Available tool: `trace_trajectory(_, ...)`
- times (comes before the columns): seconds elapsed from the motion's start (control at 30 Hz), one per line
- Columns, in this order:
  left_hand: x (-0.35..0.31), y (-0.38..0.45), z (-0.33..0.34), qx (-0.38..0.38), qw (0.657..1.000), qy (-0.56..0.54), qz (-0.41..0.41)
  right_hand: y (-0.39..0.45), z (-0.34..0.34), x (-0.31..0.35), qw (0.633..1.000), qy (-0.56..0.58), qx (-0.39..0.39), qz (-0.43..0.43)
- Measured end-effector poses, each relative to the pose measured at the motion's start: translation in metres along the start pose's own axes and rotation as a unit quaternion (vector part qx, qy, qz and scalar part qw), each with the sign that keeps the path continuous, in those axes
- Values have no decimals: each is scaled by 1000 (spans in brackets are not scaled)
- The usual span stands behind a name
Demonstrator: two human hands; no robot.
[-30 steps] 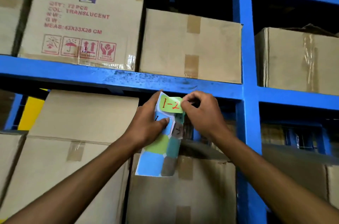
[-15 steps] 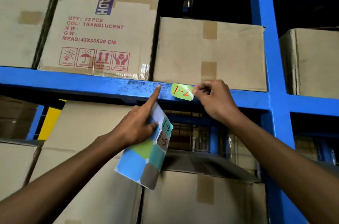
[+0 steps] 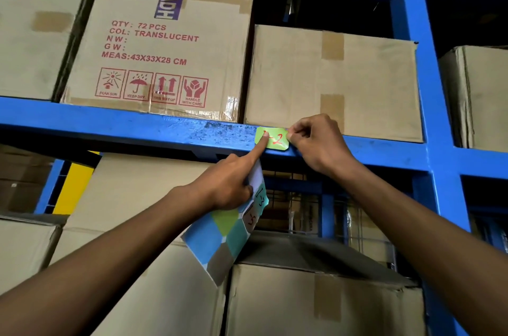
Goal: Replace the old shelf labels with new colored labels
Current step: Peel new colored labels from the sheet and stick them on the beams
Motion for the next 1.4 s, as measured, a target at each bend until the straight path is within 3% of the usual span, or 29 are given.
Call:
trace_trajectory(0.67, 11, 1, 6, 1, 999, 40, -16, 2, 6, 3, 1000, -23, 16, 2)
trace_trajectory(1.4, 9, 3, 3, 14, 997, 81, -12, 5, 6, 1, 999, -42, -18, 25)
Point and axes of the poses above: each hand's wrist, its own y-axis towards the middle knuckle, its own z-axis out of the palm, x = y × z, the point moved 9 cm from there along y, towards the middle knuckle, and after that the axes turned 4 degrees about y, right-handed, at the moved point
